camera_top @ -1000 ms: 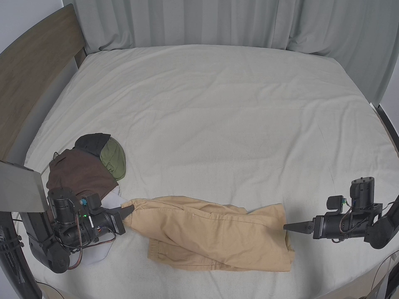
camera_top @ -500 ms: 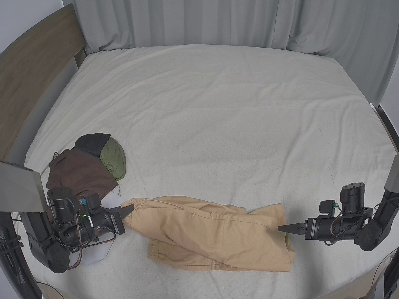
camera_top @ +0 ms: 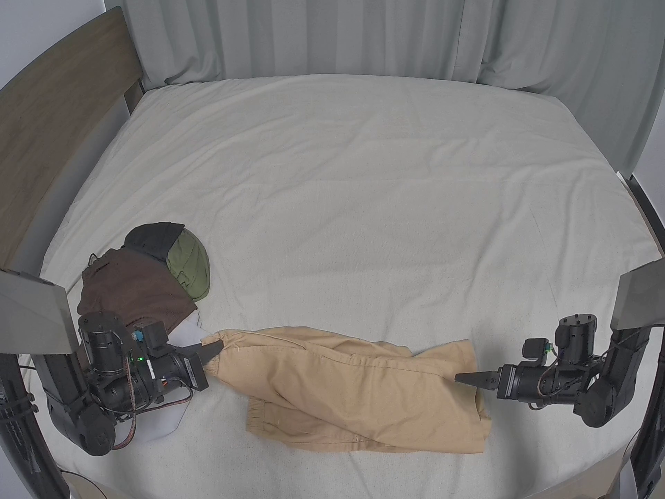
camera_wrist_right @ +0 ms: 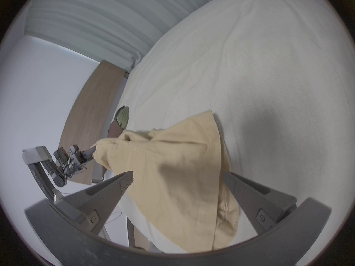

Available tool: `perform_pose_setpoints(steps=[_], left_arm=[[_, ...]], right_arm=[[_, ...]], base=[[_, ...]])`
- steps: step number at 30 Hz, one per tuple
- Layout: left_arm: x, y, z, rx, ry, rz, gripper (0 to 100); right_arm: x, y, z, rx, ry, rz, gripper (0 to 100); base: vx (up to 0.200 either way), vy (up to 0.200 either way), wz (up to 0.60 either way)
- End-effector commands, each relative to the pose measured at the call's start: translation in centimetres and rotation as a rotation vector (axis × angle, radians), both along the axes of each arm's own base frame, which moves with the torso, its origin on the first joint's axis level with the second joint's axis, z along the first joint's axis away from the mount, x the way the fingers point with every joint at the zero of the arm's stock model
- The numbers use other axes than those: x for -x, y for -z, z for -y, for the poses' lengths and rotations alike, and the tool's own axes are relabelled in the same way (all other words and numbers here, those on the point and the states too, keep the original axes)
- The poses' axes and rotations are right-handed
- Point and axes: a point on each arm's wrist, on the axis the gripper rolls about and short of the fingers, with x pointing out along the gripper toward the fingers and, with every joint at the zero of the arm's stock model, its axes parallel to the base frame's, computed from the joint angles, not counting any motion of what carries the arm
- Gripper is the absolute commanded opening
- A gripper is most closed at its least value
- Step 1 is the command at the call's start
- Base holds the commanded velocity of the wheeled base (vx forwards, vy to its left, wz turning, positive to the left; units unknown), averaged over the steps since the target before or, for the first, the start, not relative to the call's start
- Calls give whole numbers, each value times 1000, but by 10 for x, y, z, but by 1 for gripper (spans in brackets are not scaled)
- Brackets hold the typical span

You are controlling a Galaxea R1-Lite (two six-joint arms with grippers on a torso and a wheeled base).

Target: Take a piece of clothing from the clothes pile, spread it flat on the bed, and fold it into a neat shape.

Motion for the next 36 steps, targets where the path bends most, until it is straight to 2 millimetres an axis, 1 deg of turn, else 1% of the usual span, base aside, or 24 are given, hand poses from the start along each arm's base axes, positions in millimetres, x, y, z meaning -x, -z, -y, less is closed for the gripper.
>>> perform_pose_setpoints(steps=[1,8,9,16,22,23,31,33,34,36], left_arm=[[0,-1,0,1,0,4,0],[0,-1,0,1,0,4,0],[0,-1,0,1,0,4,0],[0,-1,0,0,0,6,0],[0,-1,0,0,2,5,0],[0,-1,0,0,2,5,0],[0,0,0,-1,0,3,0],[0,0,0,-1,0,3,0],[0,0,0,-1,0,3,0],[0,0,0,-1,0,3,0]], right_arm=[[-1,18,-1,-31,30,-55,100],[-3,29,-2,-52,45,-32,100],[-2,33,-2,-49,45,-45,100],[-3,33,-3,-51,39,-44,100],[-3,30,-8,-56,20,-29,100],[-4,30,-9,-57,19,-26,0],[-6,28,-6,-57,26,-12,0],[-5,22,-5,-62,26,9,0],[-5,22,-5,-62,26,9,0],[-3,10,0,-73,36,39,0]], base=[[0,0,0],[0,0,0],[0,0,0],[0,0,0],[0,0,0],[0,0,0],[0,0,0],[0,0,0],[0,0,0],[0,0,0]])
